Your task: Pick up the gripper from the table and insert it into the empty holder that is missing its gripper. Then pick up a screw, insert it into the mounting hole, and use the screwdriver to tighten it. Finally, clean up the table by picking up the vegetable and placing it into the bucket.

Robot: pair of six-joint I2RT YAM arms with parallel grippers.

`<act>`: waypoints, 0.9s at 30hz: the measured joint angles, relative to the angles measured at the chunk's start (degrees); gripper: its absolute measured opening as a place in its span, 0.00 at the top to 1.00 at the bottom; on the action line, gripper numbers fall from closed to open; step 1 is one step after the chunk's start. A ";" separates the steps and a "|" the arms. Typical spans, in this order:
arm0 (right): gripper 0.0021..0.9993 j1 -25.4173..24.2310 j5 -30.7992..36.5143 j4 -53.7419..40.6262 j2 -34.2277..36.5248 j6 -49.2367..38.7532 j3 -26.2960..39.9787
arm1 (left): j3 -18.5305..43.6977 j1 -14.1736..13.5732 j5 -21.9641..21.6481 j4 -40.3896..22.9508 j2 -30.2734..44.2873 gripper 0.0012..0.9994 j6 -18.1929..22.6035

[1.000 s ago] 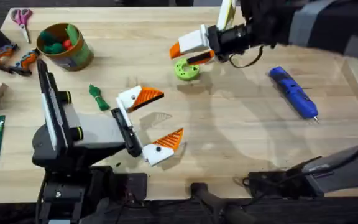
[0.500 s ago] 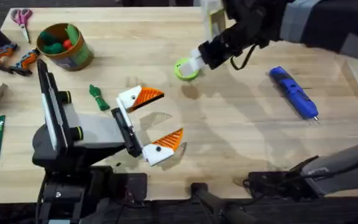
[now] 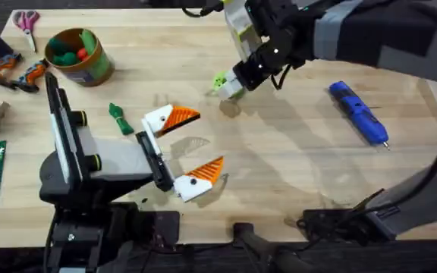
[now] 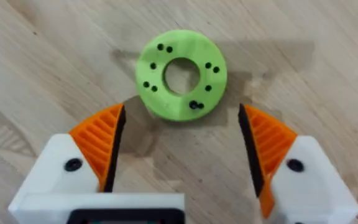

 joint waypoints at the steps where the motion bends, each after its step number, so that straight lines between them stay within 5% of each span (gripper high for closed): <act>1: 0.01 -0.07 0.13 0.15 0.32 0.03 0.00 | 0.00 0.00 0.00 0.00 -0.02 0.01 0.00; 5: 0.06 -0.12 0.17 0.84 0.66 0.08 0.00 | 0.00 0.00 0.00 0.00 -0.02 0.01 0.00; 10: 0.26 -0.12 -0.02 1.57 0.69 1.04 0.00 | 0.00 0.00 0.00 0.00 -0.02 0.01 0.00; 17: 0.41 -0.12 -0.74 1.92 2.47 2.04 0.00 | -0.02 0.00 0.00 0.00 0.00 0.01 0.00; 27: 0.48 -0.12 -0.81 2.03 3.09 2.26 0.00 | 0.00 0.00 0.00 0.00 0.00 0.01 0.00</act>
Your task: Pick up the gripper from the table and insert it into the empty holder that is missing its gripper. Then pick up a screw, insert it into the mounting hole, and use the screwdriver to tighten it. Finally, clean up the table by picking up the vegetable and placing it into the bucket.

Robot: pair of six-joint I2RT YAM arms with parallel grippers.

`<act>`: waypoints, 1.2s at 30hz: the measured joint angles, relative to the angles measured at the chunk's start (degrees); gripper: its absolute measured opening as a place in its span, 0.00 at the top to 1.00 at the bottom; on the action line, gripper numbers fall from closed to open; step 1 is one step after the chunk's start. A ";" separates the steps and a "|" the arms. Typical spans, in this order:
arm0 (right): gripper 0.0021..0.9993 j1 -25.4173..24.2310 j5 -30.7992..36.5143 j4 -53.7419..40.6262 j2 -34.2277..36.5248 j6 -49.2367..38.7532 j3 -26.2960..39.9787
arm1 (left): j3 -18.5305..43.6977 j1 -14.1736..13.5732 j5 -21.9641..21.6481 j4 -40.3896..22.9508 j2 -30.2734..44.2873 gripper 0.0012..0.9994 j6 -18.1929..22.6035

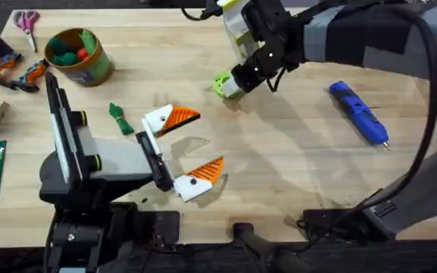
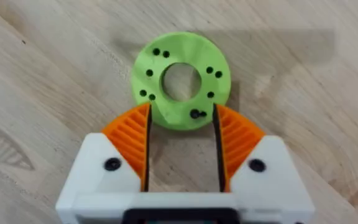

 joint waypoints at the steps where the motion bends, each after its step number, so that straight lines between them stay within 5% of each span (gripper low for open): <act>1: 0.50 0.00 0.00 -0.02 0.00 0.00 0.00 | 0.00 0.00 0.00 0.00 0.00 0.01 0.00; 20: 0.57 0.00 -0.35 0.07 0.42 -0.02 0.00 | 0.00 0.00 0.00 0.00 -0.02 0.01 0.00; 29: 0.83 -0.02 -0.41 0.13 0.55 0.20 0.00 | -0.02 0.00 0.00 0.00 -0.02 0.01 0.00; 36: 0.84 -0.24 -0.42 0.13 0.55 0.22 0.00 | 0.00 0.00 0.00 0.00 0.00 0.01 0.00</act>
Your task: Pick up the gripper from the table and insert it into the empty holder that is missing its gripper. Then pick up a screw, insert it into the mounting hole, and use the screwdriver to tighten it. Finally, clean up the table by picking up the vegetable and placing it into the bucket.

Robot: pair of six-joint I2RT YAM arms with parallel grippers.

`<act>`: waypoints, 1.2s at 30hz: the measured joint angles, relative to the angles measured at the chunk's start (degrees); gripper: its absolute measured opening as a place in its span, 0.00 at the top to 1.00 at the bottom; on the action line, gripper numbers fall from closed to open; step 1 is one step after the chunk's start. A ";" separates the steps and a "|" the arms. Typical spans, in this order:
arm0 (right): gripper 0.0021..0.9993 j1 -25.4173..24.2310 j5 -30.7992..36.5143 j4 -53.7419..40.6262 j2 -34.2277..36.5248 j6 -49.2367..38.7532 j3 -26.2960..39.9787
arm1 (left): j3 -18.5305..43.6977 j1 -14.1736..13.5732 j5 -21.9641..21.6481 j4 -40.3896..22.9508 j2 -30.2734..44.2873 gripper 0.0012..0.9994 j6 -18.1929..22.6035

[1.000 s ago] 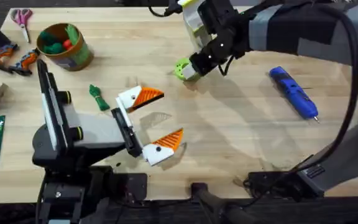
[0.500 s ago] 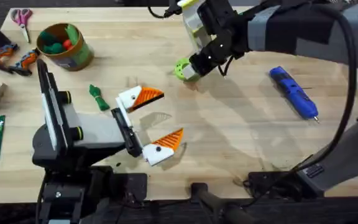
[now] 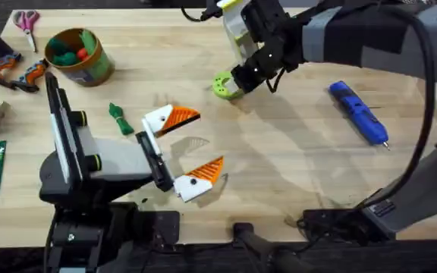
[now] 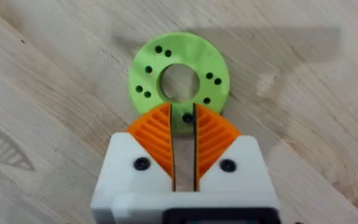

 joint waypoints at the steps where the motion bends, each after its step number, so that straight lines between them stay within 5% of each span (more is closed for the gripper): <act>1: 0.84 -0.12 -0.02 0.00 0.00 0.00 0.00 | 0.00 0.00 0.00 0.00 -0.01 0.01 0.00; 7: 0.99 -1.49 -0.15 -0.04 -0.02 0.18 0.00 | 0.00 0.00 0.00 0.00 -0.02 0.01 0.00; 25: 1.00 -2.08 -0.20 -1.22 -0.02 0.20 0.23 | -0.02 0.00 0.00 0.00 0.00 0.01 0.00; 36: 1.00 -2.08 -0.39 -9.44 -3.57 0.20 7.24 | 0.00 0.00 0.00 0.00 0.00 0.01 0.00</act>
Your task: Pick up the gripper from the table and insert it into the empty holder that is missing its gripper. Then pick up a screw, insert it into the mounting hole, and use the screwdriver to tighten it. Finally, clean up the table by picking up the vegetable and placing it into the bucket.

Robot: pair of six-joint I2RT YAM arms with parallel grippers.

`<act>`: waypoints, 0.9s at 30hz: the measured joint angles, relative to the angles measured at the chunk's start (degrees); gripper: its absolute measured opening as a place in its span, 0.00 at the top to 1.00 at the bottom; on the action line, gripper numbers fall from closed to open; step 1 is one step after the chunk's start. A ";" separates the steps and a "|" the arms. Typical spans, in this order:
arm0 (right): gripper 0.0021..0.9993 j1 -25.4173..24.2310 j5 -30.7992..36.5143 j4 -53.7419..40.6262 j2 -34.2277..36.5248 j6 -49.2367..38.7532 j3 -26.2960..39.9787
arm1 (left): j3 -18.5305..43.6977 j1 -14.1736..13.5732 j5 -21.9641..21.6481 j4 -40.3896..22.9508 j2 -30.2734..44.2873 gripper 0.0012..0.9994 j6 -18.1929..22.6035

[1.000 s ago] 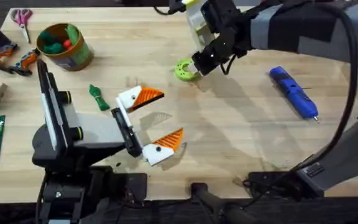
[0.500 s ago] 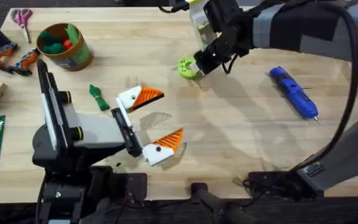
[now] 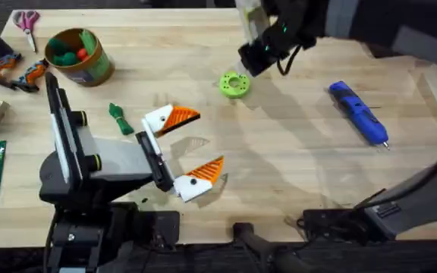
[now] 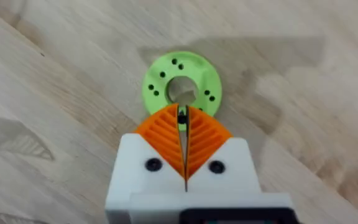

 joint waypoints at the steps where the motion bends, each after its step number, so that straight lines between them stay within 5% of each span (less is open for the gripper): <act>1: 1.00 0.00 0.00 -0.92 -0.42 0.00 1.10 | 0.00 0.00 0.00 0.00 -0.01 0.01 0.00; 16: 1.00 4.86 -0.07 -15.01 -15.68 0.66 5.29 | 0.00 0.00 0.00 0.00 -0.01 0.01 0.00; 27: 1.00 16.99 -3.70 -15.07 -17.41 0.85 7.34 | -0.02 0.00 0.00 0.00 0.00 0.01 0.00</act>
